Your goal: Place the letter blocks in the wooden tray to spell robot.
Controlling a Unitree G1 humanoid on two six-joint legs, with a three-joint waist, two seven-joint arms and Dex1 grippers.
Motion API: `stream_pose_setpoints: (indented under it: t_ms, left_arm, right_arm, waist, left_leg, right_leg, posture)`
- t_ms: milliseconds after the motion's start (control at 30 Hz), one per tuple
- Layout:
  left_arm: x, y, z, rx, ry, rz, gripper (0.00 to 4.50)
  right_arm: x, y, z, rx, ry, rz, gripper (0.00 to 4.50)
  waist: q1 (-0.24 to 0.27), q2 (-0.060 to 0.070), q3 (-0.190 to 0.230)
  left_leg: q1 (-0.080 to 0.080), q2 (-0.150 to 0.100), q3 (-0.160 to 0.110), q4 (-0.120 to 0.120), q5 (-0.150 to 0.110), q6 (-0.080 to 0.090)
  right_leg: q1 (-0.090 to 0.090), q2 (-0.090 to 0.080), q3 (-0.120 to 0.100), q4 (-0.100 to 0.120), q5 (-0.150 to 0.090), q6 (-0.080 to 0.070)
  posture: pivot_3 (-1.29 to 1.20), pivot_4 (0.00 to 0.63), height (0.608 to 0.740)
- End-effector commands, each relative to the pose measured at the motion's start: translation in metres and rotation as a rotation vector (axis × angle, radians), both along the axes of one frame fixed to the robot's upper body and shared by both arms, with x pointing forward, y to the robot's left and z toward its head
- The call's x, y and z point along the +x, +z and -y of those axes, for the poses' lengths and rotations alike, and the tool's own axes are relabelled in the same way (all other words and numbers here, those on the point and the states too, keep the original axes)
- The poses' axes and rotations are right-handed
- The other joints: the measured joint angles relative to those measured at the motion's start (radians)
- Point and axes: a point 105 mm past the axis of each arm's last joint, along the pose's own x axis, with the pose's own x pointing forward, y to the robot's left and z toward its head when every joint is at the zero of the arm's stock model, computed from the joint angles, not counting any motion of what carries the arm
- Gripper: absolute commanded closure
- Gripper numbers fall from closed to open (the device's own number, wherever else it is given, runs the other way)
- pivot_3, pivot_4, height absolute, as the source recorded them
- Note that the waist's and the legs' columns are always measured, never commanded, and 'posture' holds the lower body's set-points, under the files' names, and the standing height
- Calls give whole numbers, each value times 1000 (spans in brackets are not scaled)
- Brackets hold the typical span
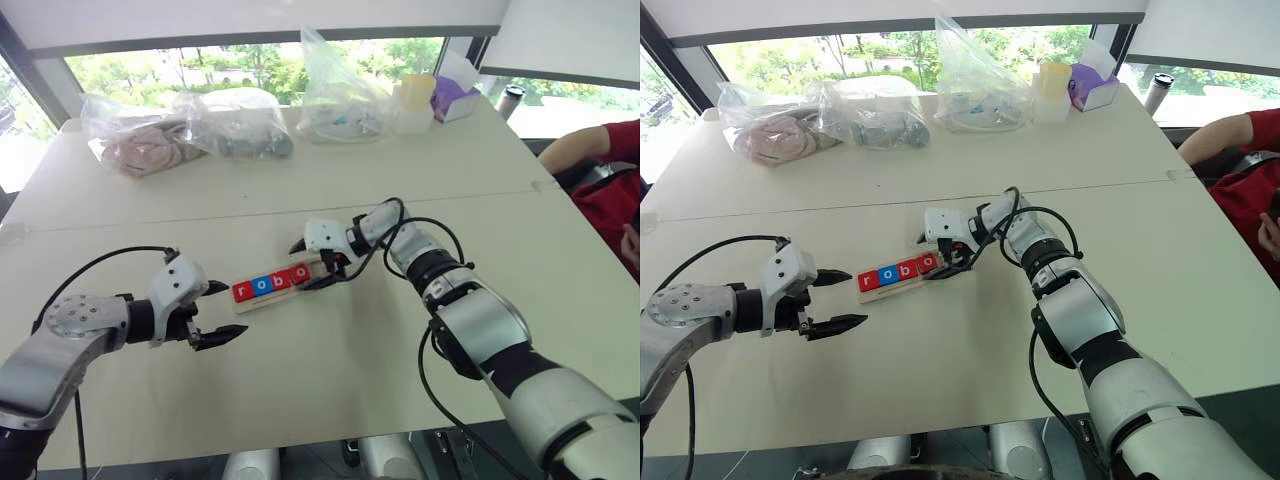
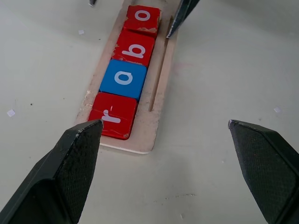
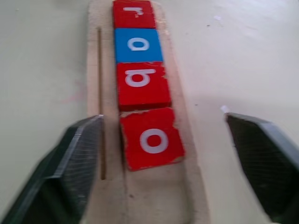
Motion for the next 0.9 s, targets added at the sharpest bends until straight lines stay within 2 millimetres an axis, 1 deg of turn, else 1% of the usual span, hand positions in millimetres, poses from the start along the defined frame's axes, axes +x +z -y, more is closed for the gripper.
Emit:
stream_pose_setpoints:
  t_ms: [33,167,233,300,333,367,433,500,533,567,600,633,667,733,800,900]
  left_arm:
    - [4,7,1,2,-8,39,0]
    - [5,7,2,1,-11,43,0]
    - [5,8,3,-3,-10,49,0]
    - [6,14,5,-40,-7,61,0]
    - [6,19,8,-73,-6,71,0]
    - [7,28,13,-121,-10,84,0]
    - [9,44,22,-190,-23,107,0]
    - [9,53,26,-220,-35,118,0]
    - [10,56,28,-229,-41,121,0]
    - [9,58,28,-234,-43,121,0]
    - [10,60,30,-241,-47,121,0]
    - [11,61,30,-249,-48,119,0]
    - [13,61,30,-255,-48,113,0]
    - [16,60,28,-261,-45,102,0]
    - [20,56,23,-237,-42,91,0]
    - [29,48,10,-152,-33,89,0]
  right_arm:
    - [3,12,-2,8,23,65,21]
    - [12,28,3,57,-20,107,21]
    - [24,43,13,136,-119,124,21]
    - [36,56,27,236,-249,112,21]
    - [42,61,36,291,-320,106,21]
    - [52,64,51,347,-440,99,21]
    - [66,62,84,399,-674,109,21]
    - [69,56,109,423,-871,112,21]
    - [67,54,119,454,-975,84,21]
    - [64,53,124,473,-1043,62,21]
    - [53,52,123,503,-1050,27,21]
    - [39,52,119,533,-1049,-11,21]
    - [22,53,110,543,-999,-28,21]
    - [-2,53,98,538,-954,-46,21]
    - [-9,54,93,541,-947,-60,21]
    - [-9,55,92,493,-941,-4,21]
  waist:
    - [0,0,0]
    - [0,0,0]
    - [1,0,0]
    - [2,0,0]
    - [3,0,0]
    - [3,0,0]
    - [8,-1,-1]
    - [12,-1,-1]
    - [10,-1,-1]
    - [9,-1,-1]
    - [6,0,-1]
    - [3,0,0]
    - [1,0,0]
    - [-4,1,0]
    - [-10,1,0]
    - [-10,1,0]
  left_leg:
    - [0,0,0,0,0,0]
    - [0,0,0,0,0,0]
    - [0,0,0,0,0,0]
    - [0,0,0,0,0,0]
    - [-1,0,0,0,0,0]
    - [-1,0,0,0,0,-1]
    - [-1,0,-1,0,1,-1]
    - [-2,-1,-2,0,1,-2]
    - [-2,-1,-2,0,1,-2]
    - [-2,-1,-1,0,1,-2]
    - [-1,-1,-1,0,1,-2]
    - [-2,-1,-1,0,1,-2]
    - [-2,-1,-1,-1,1,-2]
    - [-1,0,-1,-1,1,-2]
    - [0,1,-1,-1,1,-2]
    - [3,1,-1,-1,1,-2]
  right_leg:
    - [0,0,0,0,0,0]
    - [0,0,0,0,0,0]
    - [0,0,0,0,0,0]
    - [0,0,0,0,0,0]
    - [0,-1,0,0,0,0]
    - [0,-1,0,0,0,0]
    - [0,-2,0,0,0,0]
    - [1,-3,0,-1,0,0]
    - [1,-3,0,-1,0,0]
    - [1,-3,0,0,0,0]
    - [0,-2,0,0,0,0]
    - [0,-2,1,0,0,0]
    - [0,-2,1,0,0,0]
    - [-1,1,1,0,0,0]
    - [-1,3,1,1,0,0]
    - [1,4,1,1,-1,0]
  posture:
    - [0,150,740]
    - [0,150,740]
    - [0,150,740]
    - [0,150,740]
    - [0,150,740]
    - [0,150,740]
    - [0,150,740]
    - [0,150,740]
    - [0,150,740]
    - [0,150,740]
    - [0,150,740]
    - [0,150,740]
    - [0,150,740]
    - [0,150,740]
    - [0,150,740]
    - [0,150,740]
